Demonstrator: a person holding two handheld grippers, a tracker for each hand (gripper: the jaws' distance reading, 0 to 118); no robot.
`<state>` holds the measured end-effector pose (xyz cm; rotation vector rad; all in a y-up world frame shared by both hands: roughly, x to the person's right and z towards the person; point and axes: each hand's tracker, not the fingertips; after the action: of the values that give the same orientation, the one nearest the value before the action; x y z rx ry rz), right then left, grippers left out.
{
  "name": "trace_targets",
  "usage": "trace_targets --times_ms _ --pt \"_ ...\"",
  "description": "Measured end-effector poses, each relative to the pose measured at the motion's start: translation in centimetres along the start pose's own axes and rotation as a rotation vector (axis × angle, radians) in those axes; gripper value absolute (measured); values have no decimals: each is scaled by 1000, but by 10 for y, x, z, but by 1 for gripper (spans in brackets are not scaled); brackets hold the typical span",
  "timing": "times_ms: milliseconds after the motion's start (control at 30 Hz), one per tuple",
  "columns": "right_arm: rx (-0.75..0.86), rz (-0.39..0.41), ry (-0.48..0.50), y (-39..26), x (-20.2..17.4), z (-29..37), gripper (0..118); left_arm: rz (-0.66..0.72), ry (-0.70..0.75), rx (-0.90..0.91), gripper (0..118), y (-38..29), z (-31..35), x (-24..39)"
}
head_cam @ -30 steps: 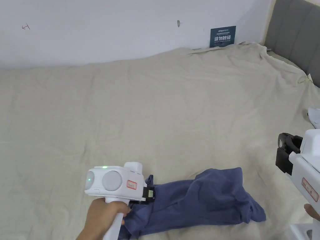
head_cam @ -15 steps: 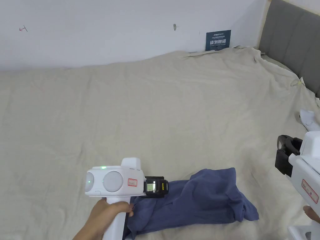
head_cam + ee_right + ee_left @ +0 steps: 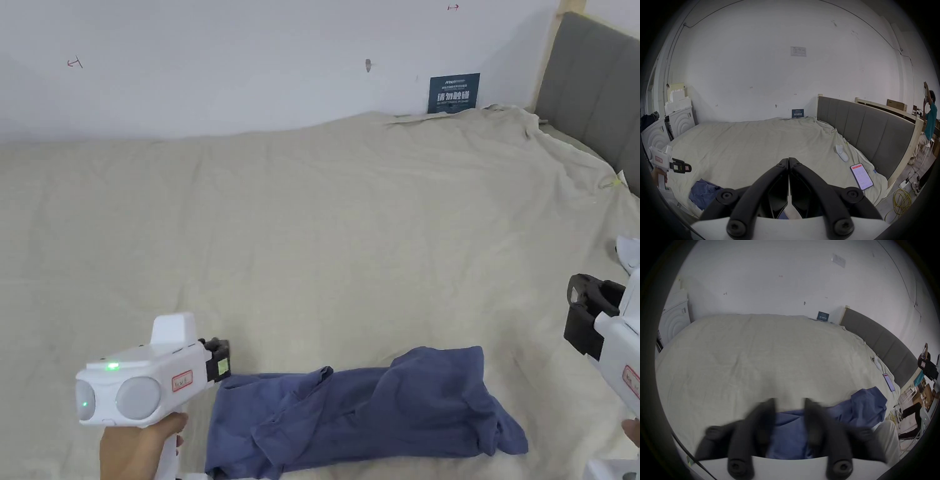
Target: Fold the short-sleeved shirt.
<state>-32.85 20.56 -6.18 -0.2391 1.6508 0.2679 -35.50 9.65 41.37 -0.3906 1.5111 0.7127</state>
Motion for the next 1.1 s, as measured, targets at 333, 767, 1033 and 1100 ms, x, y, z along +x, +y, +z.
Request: trace_targets --times_ms 333,767,1033,1100 --pt "-13 -16 3 -2 2 0 0 -21 -21 -132 0 -58 -34 5" --pt "-20 -4 -4 -1 10 8 0 -68 -110 -195 0 -88 -48 56" --pt "-13 -5 -5 1 12 9 0 -58 -218 -208 0 -98 -53 102" --pt "-14 -6 -4 1 12 9 0 -43 -230 -209 0 -96 -54 107"
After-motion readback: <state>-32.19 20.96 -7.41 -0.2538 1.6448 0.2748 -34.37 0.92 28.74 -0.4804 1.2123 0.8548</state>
